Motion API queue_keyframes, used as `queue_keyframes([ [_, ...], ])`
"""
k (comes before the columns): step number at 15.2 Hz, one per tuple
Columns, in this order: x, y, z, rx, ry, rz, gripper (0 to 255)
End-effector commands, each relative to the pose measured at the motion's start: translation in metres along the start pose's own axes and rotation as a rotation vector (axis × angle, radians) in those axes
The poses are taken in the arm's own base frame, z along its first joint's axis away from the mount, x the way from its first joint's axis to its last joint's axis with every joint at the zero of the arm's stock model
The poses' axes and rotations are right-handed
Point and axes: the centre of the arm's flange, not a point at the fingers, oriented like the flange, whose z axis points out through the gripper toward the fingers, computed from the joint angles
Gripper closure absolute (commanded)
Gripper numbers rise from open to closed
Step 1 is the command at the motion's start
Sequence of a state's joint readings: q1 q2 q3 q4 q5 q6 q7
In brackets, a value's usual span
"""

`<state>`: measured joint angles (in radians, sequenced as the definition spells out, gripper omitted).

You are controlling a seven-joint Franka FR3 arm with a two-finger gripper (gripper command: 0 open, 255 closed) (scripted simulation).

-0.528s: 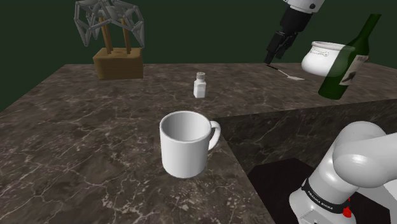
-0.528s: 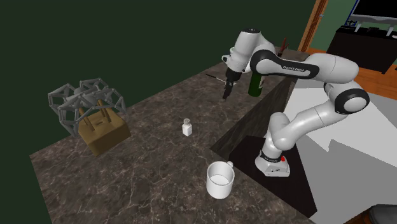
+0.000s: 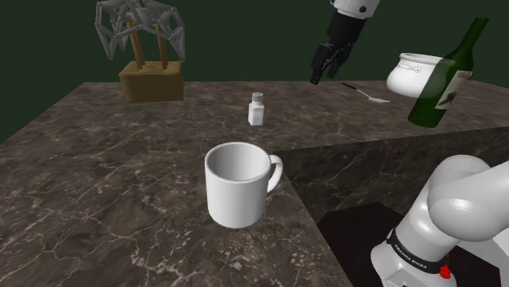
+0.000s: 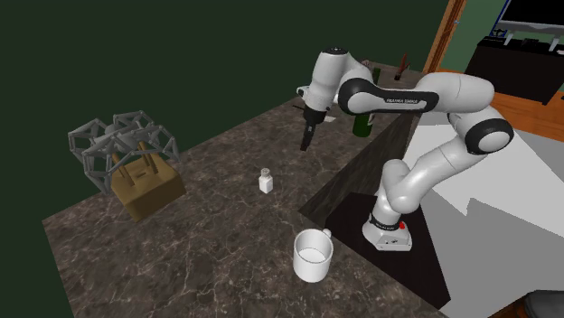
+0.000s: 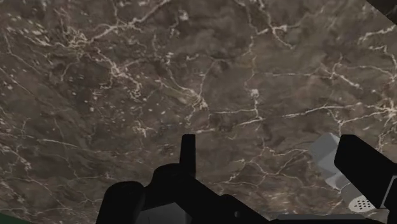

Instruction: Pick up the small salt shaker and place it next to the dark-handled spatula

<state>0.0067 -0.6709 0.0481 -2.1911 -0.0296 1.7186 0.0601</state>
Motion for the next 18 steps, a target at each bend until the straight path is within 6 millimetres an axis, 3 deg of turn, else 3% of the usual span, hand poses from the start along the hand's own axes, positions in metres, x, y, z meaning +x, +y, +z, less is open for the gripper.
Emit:
queue_keyframes([
  [1, 0.015, -0.021, 0.006, 0.006, -0.01, 0.0, 0],
  [12, 0.102, -0.131, 0.039, 0.037, -0.059, -0.003, 0],
  [18, 0.1, -0.132, 0.07, 0.037, -0.059, -0.003, 0],
])
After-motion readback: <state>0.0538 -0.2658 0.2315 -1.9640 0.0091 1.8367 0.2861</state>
